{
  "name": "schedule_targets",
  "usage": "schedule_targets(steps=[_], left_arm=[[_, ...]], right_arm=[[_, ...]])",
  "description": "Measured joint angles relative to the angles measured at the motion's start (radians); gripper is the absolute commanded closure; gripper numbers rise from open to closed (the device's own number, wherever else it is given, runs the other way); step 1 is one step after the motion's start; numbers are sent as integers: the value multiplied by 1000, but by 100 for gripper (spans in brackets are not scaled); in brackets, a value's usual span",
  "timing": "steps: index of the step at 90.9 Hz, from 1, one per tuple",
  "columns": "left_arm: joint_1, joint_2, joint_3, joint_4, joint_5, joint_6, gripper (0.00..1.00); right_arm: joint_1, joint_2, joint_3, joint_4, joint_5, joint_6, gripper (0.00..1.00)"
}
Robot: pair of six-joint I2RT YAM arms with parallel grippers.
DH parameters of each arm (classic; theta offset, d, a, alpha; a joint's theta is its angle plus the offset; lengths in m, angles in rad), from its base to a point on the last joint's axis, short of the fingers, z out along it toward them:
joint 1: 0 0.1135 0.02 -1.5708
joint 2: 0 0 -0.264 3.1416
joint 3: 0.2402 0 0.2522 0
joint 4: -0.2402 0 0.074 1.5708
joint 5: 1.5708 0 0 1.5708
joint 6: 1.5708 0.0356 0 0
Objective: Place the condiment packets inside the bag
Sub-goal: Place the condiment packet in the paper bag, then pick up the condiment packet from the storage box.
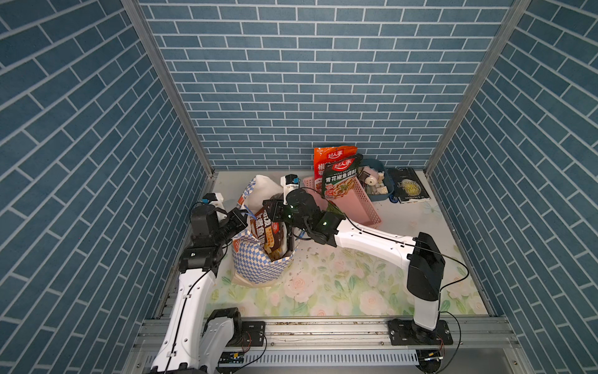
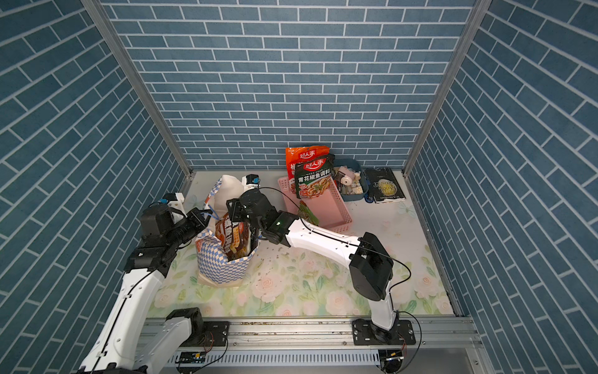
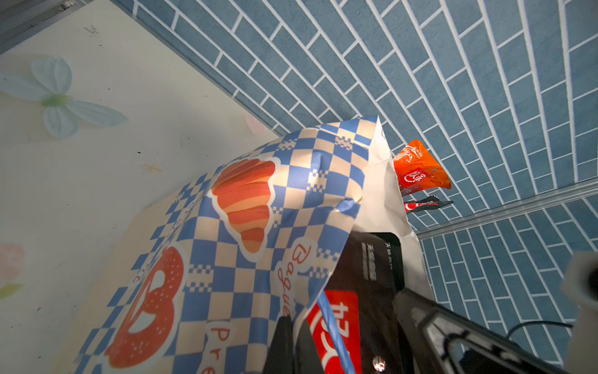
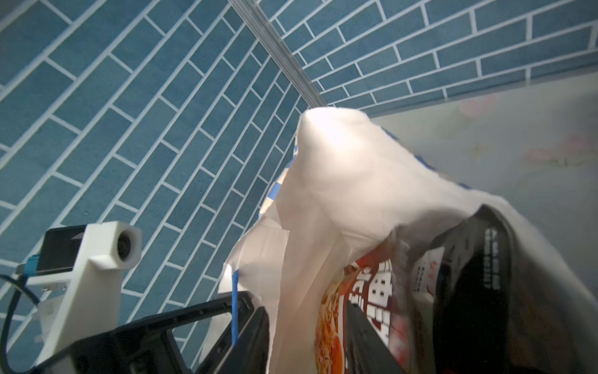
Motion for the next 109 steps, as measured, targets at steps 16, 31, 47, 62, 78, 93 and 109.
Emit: schedule_targets(steps=[16,31,47,62,78,93,109], left_arm=[[0,0,0,0,-2,0,100],[0,2,0,0,7,2,100],[1,4,1,0,18,12,100],[1,4,1,0,24,19,100],[2,4,1,0,28,19,100],[2,4,1,0,31,19,100],[2,4,1,0,32,19,100]], right_arm=[[0,-29,42,-34,4,-128,37],[-32,-142,-2,-89,26,-213,32],[-256,-333,-149,-146,11,-238,28],[-533,-397,-286,-157,-13,-200,16],[-623,-365,-321,-121,-71,-135,8],[-642,-227,-213,-51,-130,-58,4],[-649,-90,-127,-10,-167,46,4]])
